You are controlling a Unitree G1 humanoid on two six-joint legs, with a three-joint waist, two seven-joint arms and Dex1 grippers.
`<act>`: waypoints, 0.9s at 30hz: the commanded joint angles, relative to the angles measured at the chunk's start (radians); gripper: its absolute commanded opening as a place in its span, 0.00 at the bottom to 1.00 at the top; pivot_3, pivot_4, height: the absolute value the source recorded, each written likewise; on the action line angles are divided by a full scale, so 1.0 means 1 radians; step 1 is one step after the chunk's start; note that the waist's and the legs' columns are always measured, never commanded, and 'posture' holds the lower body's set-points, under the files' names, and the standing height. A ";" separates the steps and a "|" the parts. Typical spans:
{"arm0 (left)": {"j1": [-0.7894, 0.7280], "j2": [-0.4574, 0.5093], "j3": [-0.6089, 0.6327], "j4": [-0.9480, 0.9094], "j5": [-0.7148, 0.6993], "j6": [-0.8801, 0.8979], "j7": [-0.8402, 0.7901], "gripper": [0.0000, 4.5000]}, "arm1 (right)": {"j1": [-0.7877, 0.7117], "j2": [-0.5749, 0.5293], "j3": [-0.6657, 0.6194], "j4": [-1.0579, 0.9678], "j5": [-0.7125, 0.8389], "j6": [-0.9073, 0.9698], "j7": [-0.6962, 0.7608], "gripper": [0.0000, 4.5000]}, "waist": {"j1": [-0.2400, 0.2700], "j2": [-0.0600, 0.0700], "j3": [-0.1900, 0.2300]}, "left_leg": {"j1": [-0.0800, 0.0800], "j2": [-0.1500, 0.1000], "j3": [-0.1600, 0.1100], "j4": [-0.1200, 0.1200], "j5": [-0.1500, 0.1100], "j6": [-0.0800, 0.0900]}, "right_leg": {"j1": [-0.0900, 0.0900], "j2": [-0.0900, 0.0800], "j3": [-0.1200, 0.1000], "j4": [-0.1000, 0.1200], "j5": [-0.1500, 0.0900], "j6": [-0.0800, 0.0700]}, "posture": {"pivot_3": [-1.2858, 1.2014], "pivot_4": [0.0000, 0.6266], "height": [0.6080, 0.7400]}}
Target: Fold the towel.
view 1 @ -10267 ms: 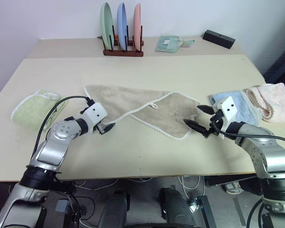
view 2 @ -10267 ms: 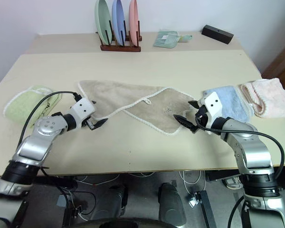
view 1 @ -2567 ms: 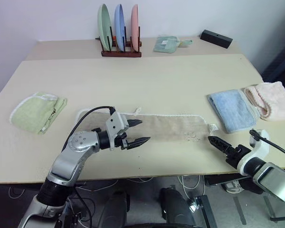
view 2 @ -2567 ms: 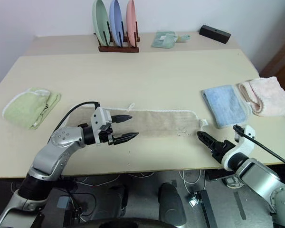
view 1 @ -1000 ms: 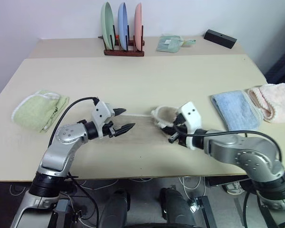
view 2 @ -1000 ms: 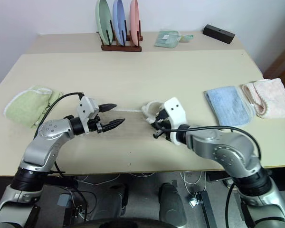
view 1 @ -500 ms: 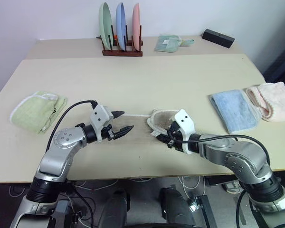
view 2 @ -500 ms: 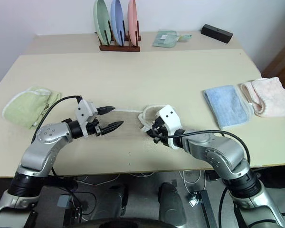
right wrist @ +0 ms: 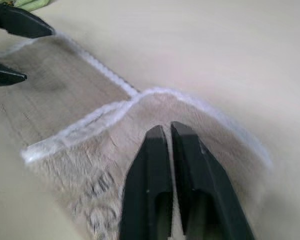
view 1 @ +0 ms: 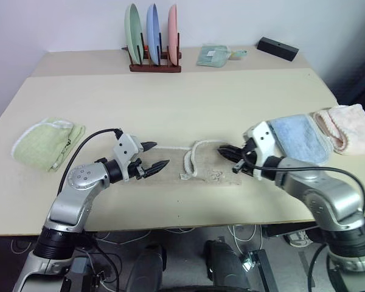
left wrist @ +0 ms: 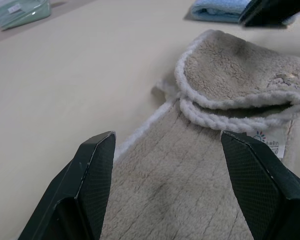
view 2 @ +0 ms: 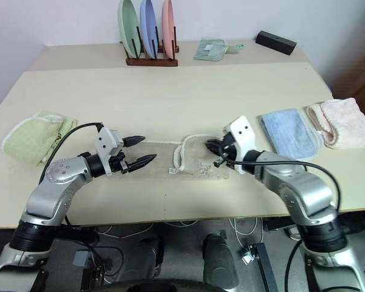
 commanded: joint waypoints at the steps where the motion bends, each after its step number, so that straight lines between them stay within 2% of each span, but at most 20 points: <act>1: 0.005 -0.001 0.019 -0.029 -0.008 -0.001 0.011 0.77 | -0.006 0.052 0.106 0.131 -0.153 -0.163 0.048 0.01 | 0.000 0.000 0.000 | 0.000 0.000 0.000 0.000 0.000 0.000 | 0.000 0.000 0.000 0.000 0.000 0.000 | 0.52 0.24 1.00; 4: 0.020 0.003 0.027 -0.042 -0.011 0.005 0.017 0.77 | 0.011 0.086 0.152 0.223 -0.228 -0.243 0.081 0.01 | 0.002 0.000 0.000 | 0.000 0.000 0.000 0.000 0.000 0.000 | 0.000 0.000 0.000 0.000 0.000 0.000 | 0.52 0.24 1.00; 9: 0.082 0.012 0.056 -0.102 -0.029 0.037 0.039 0.77 | 0.057 0.111 0.147 0.285 -0.285 -0.293 0.099 0.01 | 0.000 -0.001 -0.001 | 0.001 0.000 0.000 0.000 0.000 0.000 | 0.001 0.000 0.000 0.000 0.000 0.000 | 0.52 0.24 1.00; 13: 0.182 0.004 0.133 -0.214 -0.121 0.144 0.086 0.77 | 0.055 0.103 0.057 0.195 -0.249 -0.284 0.106 0.01 | 0.001 -0.001 -0.001 | 0.001 0.000 0.000 0.000 0.000 0.000 | 0.001 0.000 0.001 0.000 0.000 0.000 | 0.52 0.24 1.00; 14: 0.219 -0.003 0.171 -0.256 -0.182 0.199 0.105 0.77 | 0.043 0.093 0.030 0.156 -0.230 -0.272 0.117 0.06 | 0.002 0.000 0.000 | 0.001 0.000 0.000 0.000 0.000 0.000 | 0.001 0.000 0.000 0.000 0.000 0.000 | 0.52 0.24 1.00; 16: 0.302 -0.021 0.258 -0.347 -0.348 0.310 0.141 0.88 | 0.007 0.073 -0.029 0.080 -0.178 -0.239 0.142 0.20 | 0.002 0.000 0.000 | 0.001 0.000 0.000 0.000 0.000 0.000 | 0.001 0.000 0.001 0.000 0.000 0.000 | 0.52 0.24 1.00; 17: 0.339 -0.027 0.290 -0.384 -0.415 0.348 0.155 0.94 | -0.013 0.066 -0.049 0.057 -0.163 -0.225 0.149 0.28 | 0.001 0.000 0.000 | 0.000 0.000 0.000 0.000 0.000 0.000 | 0.000 0.000 0.001 0.000 0.000 0.000 | 0.52 0.24 1.00; 18: 0.370 -0.033 0.314 -0.412 -0.465 0.378 0.175 1.00 | -0.031 0.057 -0.059 0.043 -0.161 -0.221 0.156 0.41 | -0.001 0.000 0.000 | 0.000 0.000 0.000 0.000 0.000 0.000 | 0.000 0.000 0.001 0.000 0.000 0.000 | 0.52 0.24 1.00; 23: 0.519 -0.096 0.370 -0.502 -0.601 0.475 0.340 1.00 | -0.101 0.007 -0.035 0.025 -0.210 -0.238 0.219 0.98 | 0.001 0.000 0.000 | 0.002 0.000 -0.001 0.000 0.000 0.000 | 0.001 0.000 0.000 0.001 -0.002 -0.004 | 0.52 0.24 1.00; 27: 0.570 -0.235 0.422 -0.500 -0.761 0.496 0.584 1.00 | -0.111 0.000 -0.012 0.022 -0.230 -0.258 0.263 0.99 | 0.006 0.000 0.000 | 0.001 0.000 -0.001 0.001 0.000 0.000 | 0.001 0.000 0.000 0.000 -0.002 -0.004 | 0.52 0.24 1.00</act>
